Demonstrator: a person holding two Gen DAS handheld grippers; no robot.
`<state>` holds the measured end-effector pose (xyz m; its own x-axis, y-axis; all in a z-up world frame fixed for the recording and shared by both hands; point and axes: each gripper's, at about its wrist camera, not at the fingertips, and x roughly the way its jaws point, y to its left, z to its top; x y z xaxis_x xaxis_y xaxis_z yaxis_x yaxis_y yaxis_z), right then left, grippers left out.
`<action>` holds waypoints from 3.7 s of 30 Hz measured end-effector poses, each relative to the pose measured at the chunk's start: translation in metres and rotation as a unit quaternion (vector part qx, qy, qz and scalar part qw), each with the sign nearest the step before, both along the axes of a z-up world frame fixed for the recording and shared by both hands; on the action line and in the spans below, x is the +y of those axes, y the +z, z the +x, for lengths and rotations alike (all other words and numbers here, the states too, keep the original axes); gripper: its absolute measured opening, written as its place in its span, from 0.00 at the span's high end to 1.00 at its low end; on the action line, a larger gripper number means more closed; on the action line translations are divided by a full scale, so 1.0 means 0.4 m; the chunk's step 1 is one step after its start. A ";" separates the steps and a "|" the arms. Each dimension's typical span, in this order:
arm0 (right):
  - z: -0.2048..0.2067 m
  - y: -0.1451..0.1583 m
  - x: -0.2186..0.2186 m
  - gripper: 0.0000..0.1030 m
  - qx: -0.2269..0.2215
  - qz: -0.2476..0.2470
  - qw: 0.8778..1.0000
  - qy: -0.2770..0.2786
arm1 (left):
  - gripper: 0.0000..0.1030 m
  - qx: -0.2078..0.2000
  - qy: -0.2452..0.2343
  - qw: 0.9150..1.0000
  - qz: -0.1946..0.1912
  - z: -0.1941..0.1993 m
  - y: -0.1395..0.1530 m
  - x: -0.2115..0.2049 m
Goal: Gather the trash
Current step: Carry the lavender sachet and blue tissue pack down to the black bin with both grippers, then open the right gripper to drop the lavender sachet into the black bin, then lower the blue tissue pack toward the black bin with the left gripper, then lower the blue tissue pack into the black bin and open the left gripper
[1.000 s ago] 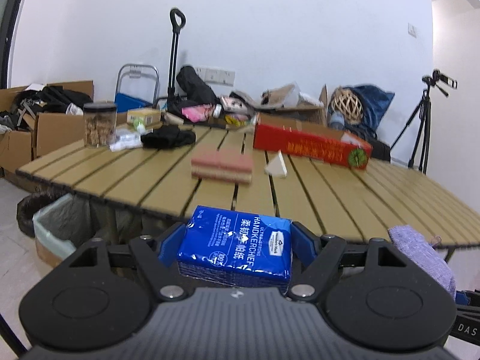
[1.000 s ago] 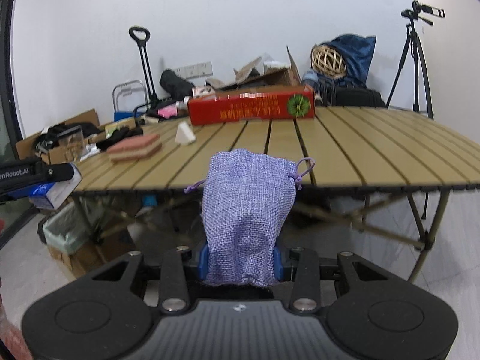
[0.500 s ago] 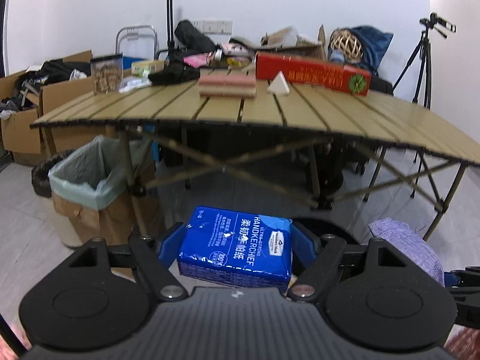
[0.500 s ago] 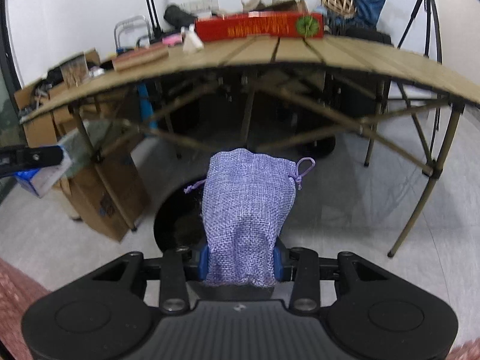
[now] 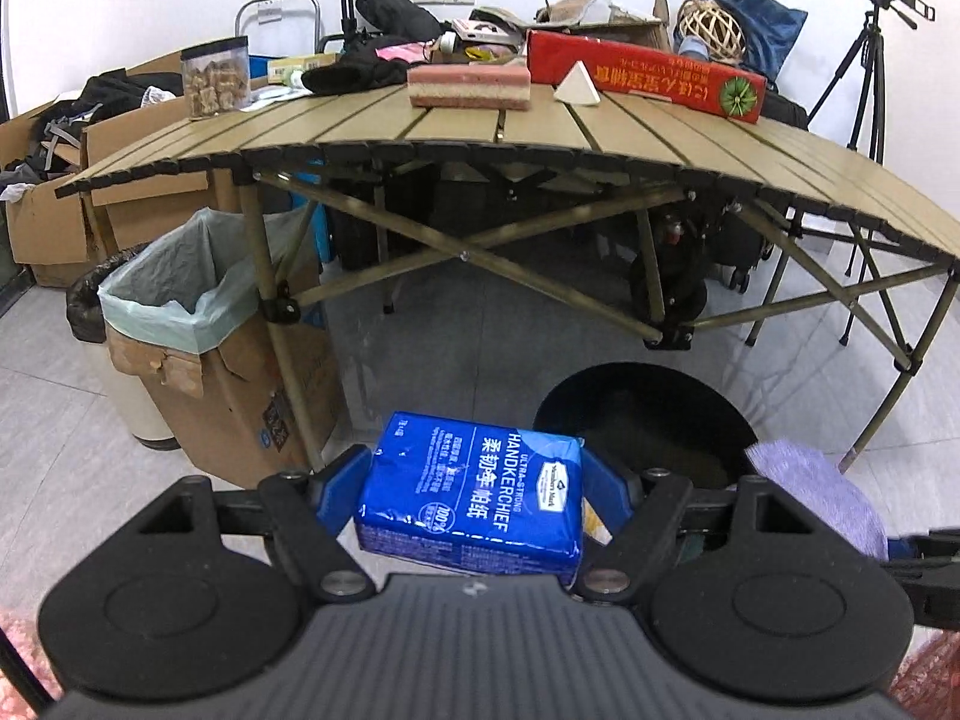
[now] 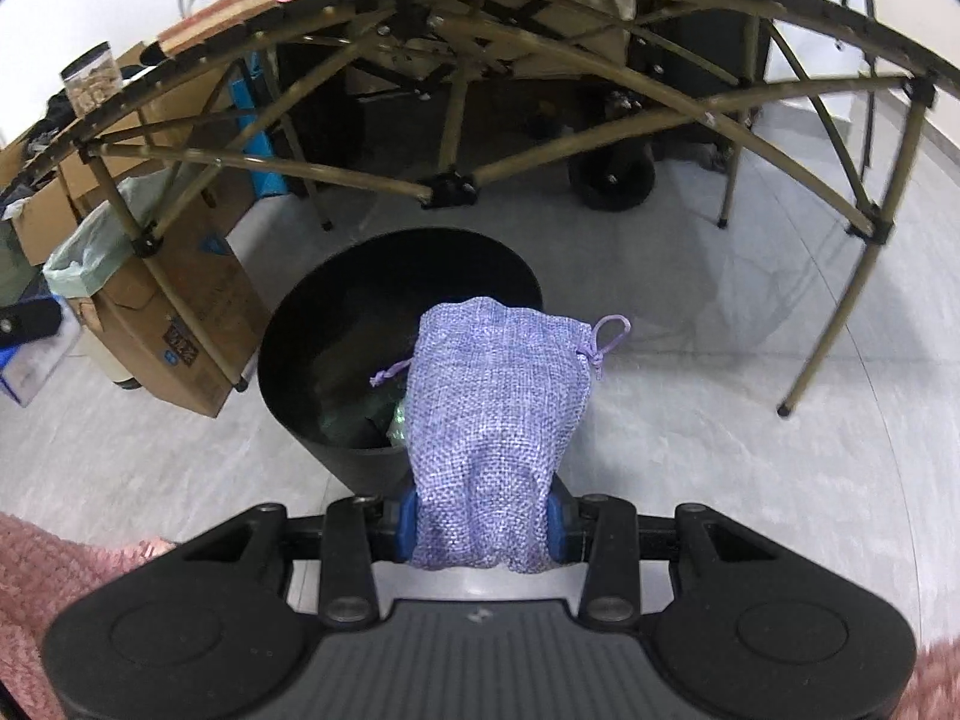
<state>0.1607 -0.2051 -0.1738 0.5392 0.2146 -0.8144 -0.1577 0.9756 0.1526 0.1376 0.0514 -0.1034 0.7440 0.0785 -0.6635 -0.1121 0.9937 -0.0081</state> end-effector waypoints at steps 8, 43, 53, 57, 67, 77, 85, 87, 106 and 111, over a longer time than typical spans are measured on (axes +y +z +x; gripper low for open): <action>0.082 -0.008 0.054 0.63 -0.010 -0.004 0.999 0.043 | 0.26 0.019 0.009 1.000 0.002 0.026 -0.022 0.004; 0.281 -0.072 0.163 0.00 -0.018 -0.049 0.996 0.078 | 0.26 0.036 0.008 0.999 0.003 0.081 -0.051 0.000; 0.284 -0.063 0.134 0.00 -0.012 -0.044 0.998 0.052 | 0.26 0.039 0.005 0.999 0.005 0.084 -0.055 -0.007; 0.280 -0.055 0.130 0.00 -0.015 -0.043 0.998 0.052 | 0.26 0.041 0.002 0.999 0.006 0.088 -0.057 -0.013; 0.274 -0.009 0.084 0.00 -0.033 -0.043 0.998 0.033 | 0.26 0.036 -0.015 0.999 0.011 0.120 -0.056 -0.044; 0.273 0.060 -0.011 0.00 -0.055 -0.028 0.998 -0.017 | 0.26 0.033 -0.044 0.998 0.017 0.168 -0.064 -0.104; 0.262 0.106 -0.089 0.00 -0.072 -0.016 0.996 -0.052 | 0.26 0.037 -0.060 0.997 0.013 0.199 -0.069 -0.132; 0.259 0.112 -0.099 0.00 -0.075 -0.014 0.995 -0.057 | 0.26 0.038 -0.065 0.997 0.011 0.207 -0.069 -0.141; 0.235 0.139 -0.181 0.00 -0.091 -0.002 0.989 -0.113 | 0.26 0.053 -0.104 0.993 0.009 0.293 -0.089 -0.268; 0.223 0.146 -0.193 0.00 -0.097 0.008 0.988 -0.123 | 0.26 0.056 -0.105 0.993 0.010 0.316 -0.103 -0.300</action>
<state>0.2497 -0.2824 -0.1155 0.7221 0.0697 -0.6883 0.0551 0.9860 0.1576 0.2638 -0.0684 -0.1445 0.6671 -0.0569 -0.7428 0.0986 0.9950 0.0124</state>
